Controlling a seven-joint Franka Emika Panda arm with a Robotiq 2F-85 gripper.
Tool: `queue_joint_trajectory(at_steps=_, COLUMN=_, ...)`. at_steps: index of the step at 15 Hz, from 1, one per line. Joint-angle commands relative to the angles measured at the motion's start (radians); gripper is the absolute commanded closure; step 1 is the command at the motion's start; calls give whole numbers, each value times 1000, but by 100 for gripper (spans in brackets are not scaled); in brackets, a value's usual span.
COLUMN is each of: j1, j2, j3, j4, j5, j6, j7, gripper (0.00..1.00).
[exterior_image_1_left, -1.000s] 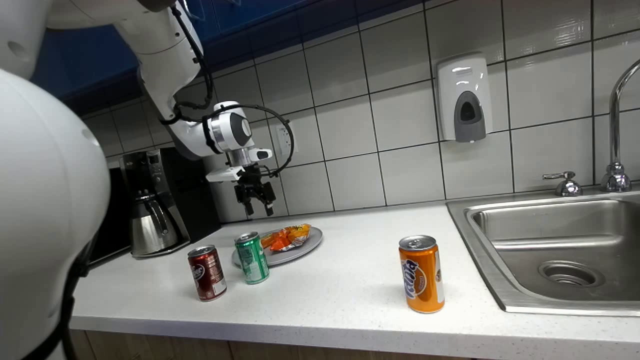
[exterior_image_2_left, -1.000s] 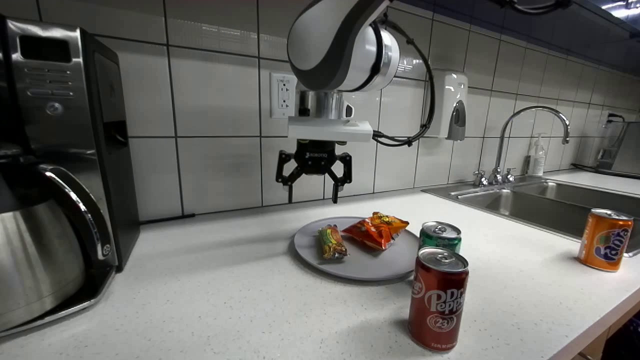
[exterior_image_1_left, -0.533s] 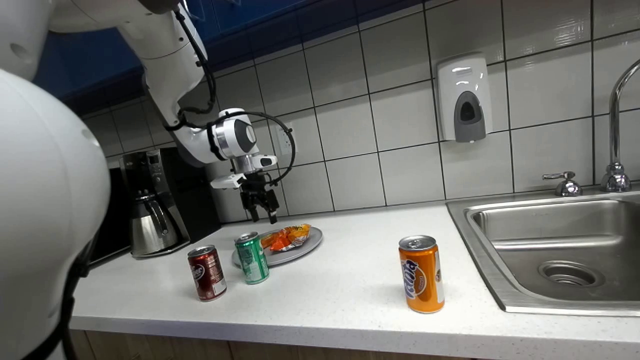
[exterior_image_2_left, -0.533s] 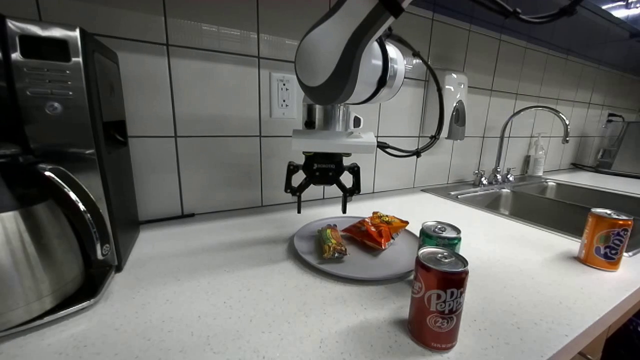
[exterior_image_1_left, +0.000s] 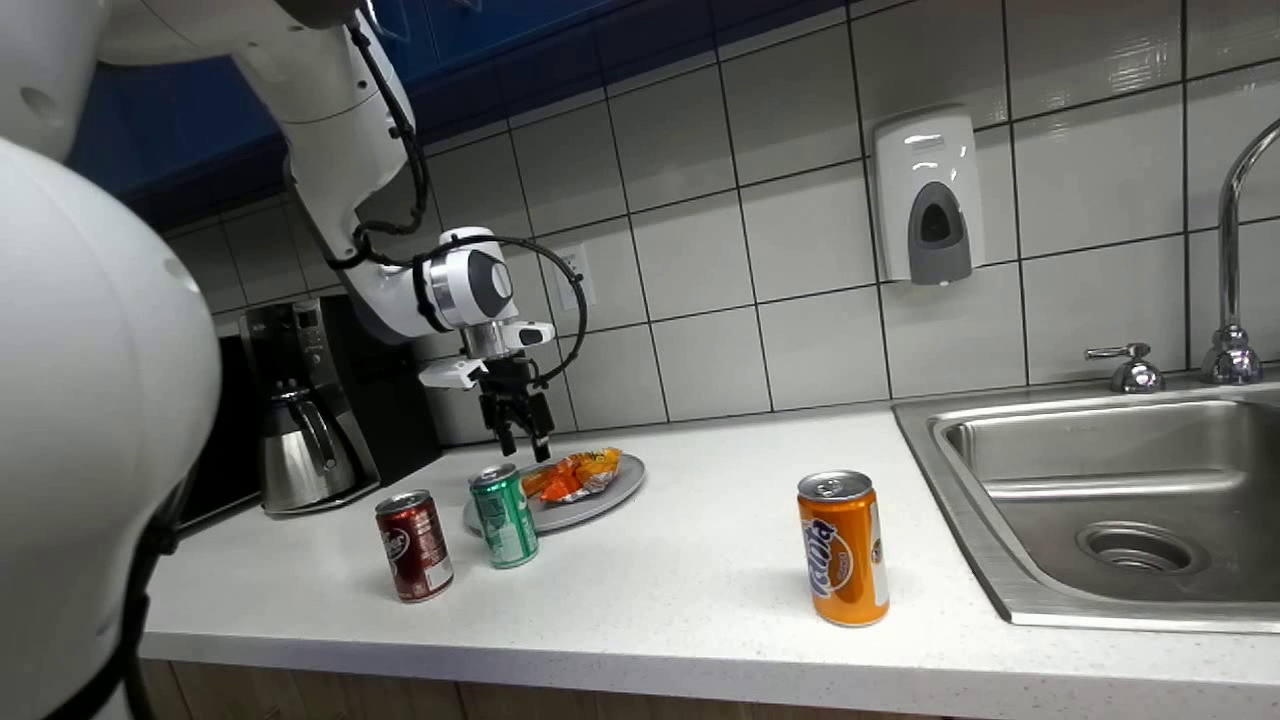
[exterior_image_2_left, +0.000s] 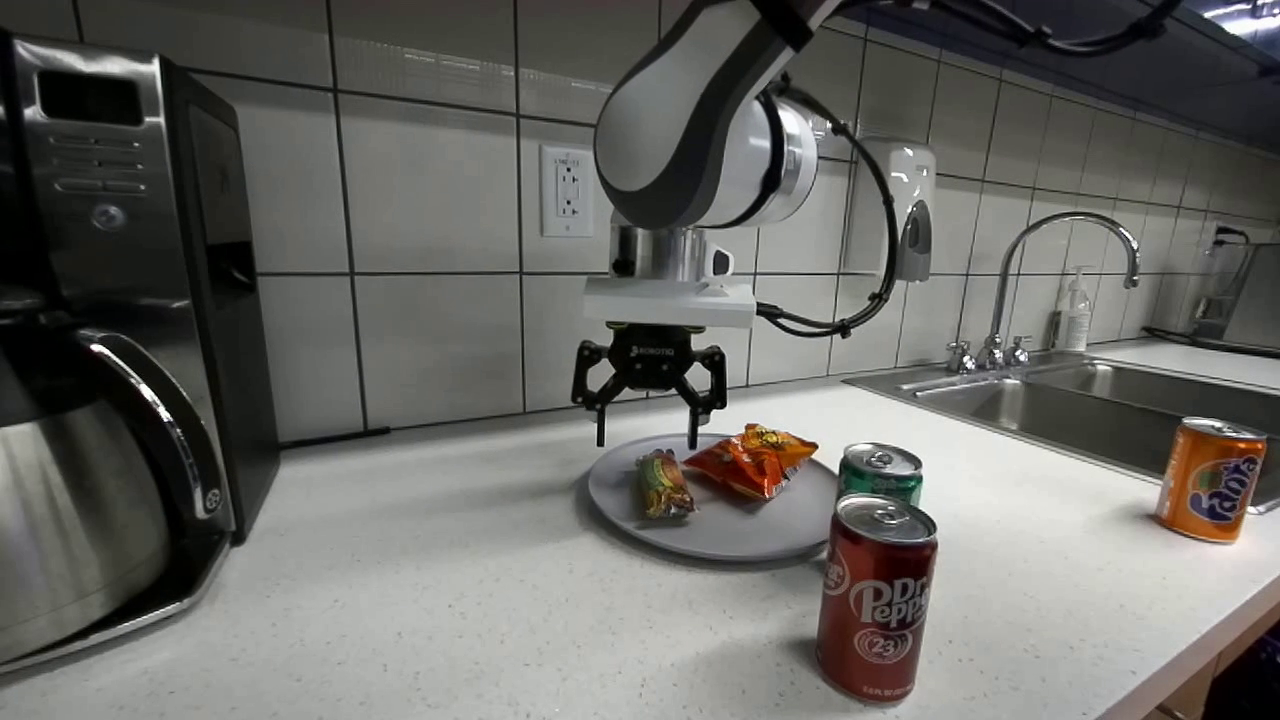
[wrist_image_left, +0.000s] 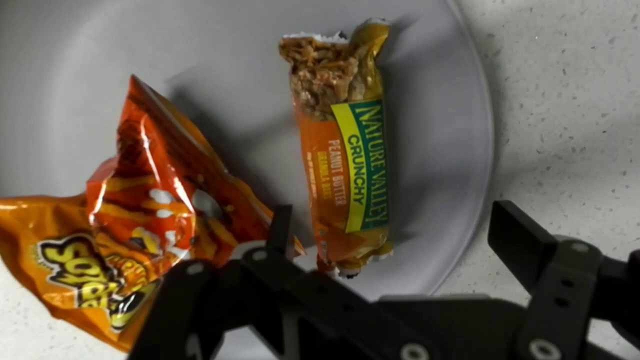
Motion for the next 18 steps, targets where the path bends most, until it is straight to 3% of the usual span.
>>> queue_joint_trajectory(at_steps=1, j1=-8, j2=-17, j3=9, j4=-46, j5=26, j6=47, j7=16, gripper=0)
queue_joint_trajectory(at_steps=18, j1=-34, j2=13, j3=18, j4=-44, j5=70, j6=81, j7=-26, gripper=0)
